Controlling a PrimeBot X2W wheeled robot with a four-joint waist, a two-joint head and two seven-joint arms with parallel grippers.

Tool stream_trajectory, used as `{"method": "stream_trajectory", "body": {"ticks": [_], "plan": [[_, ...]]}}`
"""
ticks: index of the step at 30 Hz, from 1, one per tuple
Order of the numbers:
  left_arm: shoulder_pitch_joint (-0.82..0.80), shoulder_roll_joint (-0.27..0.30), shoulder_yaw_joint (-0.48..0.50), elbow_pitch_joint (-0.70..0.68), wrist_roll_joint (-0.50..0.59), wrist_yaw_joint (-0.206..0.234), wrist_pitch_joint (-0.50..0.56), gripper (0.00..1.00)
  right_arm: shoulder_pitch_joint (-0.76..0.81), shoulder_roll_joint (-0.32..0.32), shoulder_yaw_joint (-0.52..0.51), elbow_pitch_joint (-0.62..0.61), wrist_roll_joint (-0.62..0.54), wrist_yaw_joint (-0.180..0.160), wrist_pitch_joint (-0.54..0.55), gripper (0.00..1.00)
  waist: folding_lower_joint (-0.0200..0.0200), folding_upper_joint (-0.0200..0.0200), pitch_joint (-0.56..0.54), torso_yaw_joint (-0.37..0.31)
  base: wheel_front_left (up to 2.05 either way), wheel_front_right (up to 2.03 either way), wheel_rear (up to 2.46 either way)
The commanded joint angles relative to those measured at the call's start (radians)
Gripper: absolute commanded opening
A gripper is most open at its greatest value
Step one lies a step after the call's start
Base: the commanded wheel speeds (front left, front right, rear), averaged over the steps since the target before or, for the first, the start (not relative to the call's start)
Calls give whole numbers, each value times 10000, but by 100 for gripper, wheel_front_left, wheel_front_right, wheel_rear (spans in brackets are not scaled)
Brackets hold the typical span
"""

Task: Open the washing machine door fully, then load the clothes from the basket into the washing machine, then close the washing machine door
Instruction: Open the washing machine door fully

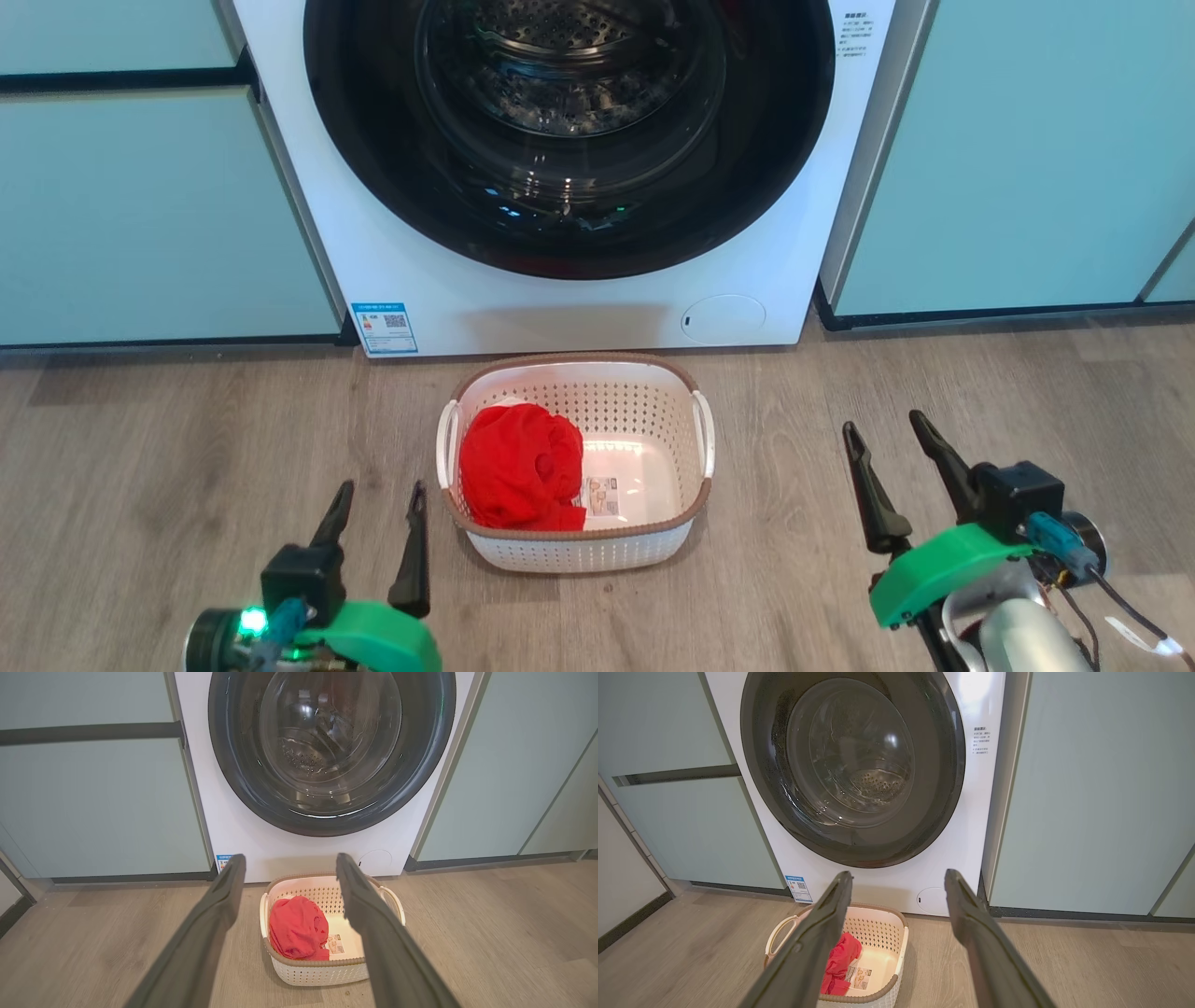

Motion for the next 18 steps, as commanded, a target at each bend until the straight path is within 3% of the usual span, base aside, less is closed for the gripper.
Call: {"method": "stream_trajectory", "body": {"ticks": [1, 11, 18], "plan": [[-346, -52, 438, -123, -90, -110, -128, 100, -557, -118, 262, -212, 8, -2, -136, 100, 0, -1, -6, -5, 0, 0, 0], [-457, -62, 472, 282, -520, -259, -128, 100, -660, -118, 264, 1, 196, -2, -136, 100, 0, -1, -8, -66, 0, 0, 0], [-486, -63, 460, 288, -419, -133, -128, 100, -694, -118, 249, 17, 297, -2, -136, 100, 0, -1, -40, -77, 0, 0, 0]]}}
